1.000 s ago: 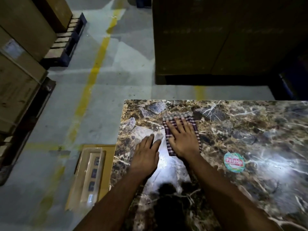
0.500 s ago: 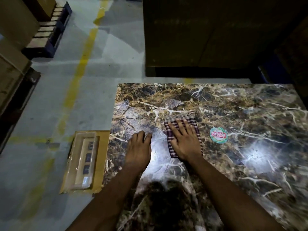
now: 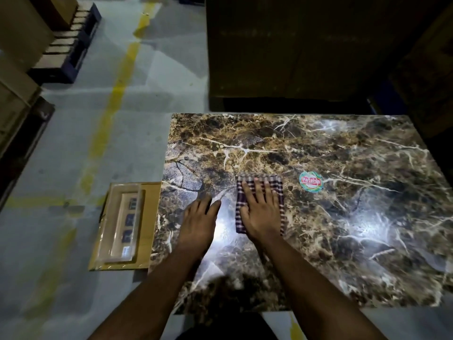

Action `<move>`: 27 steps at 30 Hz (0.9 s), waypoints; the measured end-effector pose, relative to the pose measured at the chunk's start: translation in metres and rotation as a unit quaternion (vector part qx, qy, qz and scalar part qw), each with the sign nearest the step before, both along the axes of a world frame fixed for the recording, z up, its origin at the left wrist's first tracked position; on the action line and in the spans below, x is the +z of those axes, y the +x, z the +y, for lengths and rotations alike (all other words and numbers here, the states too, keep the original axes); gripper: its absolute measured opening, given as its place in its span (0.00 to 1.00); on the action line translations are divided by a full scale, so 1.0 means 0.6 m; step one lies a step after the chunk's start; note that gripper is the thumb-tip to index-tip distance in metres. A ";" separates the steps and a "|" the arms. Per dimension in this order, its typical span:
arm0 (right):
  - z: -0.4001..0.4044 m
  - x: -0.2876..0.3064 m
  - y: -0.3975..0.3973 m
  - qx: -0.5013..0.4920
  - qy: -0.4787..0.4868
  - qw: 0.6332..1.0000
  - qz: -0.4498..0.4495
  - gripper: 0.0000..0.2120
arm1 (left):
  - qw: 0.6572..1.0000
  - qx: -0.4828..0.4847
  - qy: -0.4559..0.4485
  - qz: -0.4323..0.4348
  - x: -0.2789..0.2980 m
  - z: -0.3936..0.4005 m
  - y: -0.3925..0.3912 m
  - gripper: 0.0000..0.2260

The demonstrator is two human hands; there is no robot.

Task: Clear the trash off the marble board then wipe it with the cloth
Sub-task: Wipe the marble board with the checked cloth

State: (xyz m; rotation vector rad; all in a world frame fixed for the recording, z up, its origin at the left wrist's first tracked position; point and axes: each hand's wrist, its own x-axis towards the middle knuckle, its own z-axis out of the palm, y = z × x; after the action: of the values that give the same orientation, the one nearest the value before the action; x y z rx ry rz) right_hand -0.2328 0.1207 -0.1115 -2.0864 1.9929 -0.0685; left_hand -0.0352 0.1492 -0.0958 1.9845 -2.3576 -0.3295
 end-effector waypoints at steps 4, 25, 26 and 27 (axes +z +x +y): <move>0.077 0.000 0.016 0.056 0.003 0.998 -0.006 0.34 | 1.000 -0.006 0.022 0.007 -0.004 0.020 0.002 0.22; 0.198 0.001 0.002 -0.018 0.008 1.000 -0.014 0.34 | 0.997 -0.064 0.050 -0.018 0.006 0.130 -0.002 0.32; 0.212 0.000 0.014 0.005 0.010 1.000 -0.017 0.34 | 0.996 -0.066 0.053 -0.019 0.006 0.137 -0.002 0.32; 0.230 -0.001 0.019 0.030 0.012 0.999 -0.020 0.34 | 0.996 -0.069 0.056 -0.019 0.007 0.143 -0.001 0.30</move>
State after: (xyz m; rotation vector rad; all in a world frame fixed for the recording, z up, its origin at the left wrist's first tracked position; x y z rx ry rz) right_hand -0.2215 0.2587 -0.1119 -2.1114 1.8968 -0.0754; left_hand -0.0356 0.2351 -0.0917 1.8941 -2.5603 -0.4421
